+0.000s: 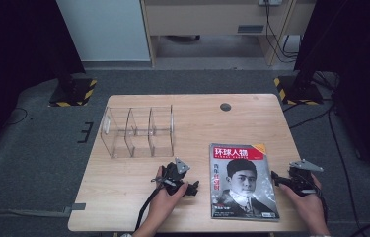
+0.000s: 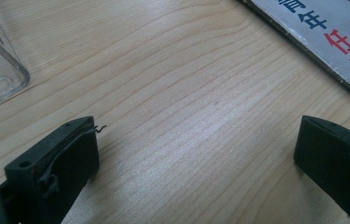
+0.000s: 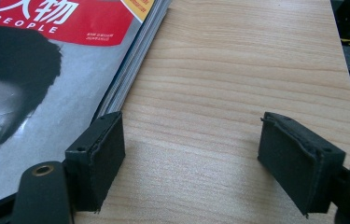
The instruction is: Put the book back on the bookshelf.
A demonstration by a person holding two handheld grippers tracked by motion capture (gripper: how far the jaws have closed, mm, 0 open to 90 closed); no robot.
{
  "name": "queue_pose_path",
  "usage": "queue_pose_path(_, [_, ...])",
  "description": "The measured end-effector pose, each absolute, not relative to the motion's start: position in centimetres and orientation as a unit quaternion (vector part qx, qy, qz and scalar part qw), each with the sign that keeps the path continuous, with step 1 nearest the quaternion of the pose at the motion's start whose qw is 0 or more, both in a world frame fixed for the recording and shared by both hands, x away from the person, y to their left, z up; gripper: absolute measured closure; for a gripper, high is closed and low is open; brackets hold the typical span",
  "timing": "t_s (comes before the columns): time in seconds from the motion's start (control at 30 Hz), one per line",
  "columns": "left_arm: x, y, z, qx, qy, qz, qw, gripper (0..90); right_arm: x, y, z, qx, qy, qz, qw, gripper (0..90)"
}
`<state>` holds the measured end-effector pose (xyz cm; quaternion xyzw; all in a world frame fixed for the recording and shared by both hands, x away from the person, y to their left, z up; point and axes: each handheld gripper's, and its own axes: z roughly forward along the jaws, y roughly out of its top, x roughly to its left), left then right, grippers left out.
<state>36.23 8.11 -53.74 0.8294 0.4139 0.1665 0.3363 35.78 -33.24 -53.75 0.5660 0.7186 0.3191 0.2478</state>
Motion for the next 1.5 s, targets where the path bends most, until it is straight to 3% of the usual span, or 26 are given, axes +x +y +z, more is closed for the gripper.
queue_pose_path(0.53, [35.9,8.0,-53.7,0.832,0.408,0.162,0.338,0.0,35.8,-33.1,-53.7,0.569,0.718,0.324,0.238,18.3])
queue_pose_path(0.77, [35.2,7.1,-53.0,0.831,0.388,0.138,0.373,5.2,35.0,-33.1,-51.4,0.573,0.692,0.368,0.24,20.7])
queue_pose_path(1.1, [33.8,5.5,-52.0,0.832,0.335,0.112,0.428,12.0,34.6,-29.9,-51.6,0.518,0.749,0.36,0.201,20.5])
queue_pose_path(1.5, [32.1,2.6,-52.4,0.848,0.288,0.075,0.439,14.2,34.8,-29.1,-52.8,0.504,0.771,0.353,0.163,16.2])
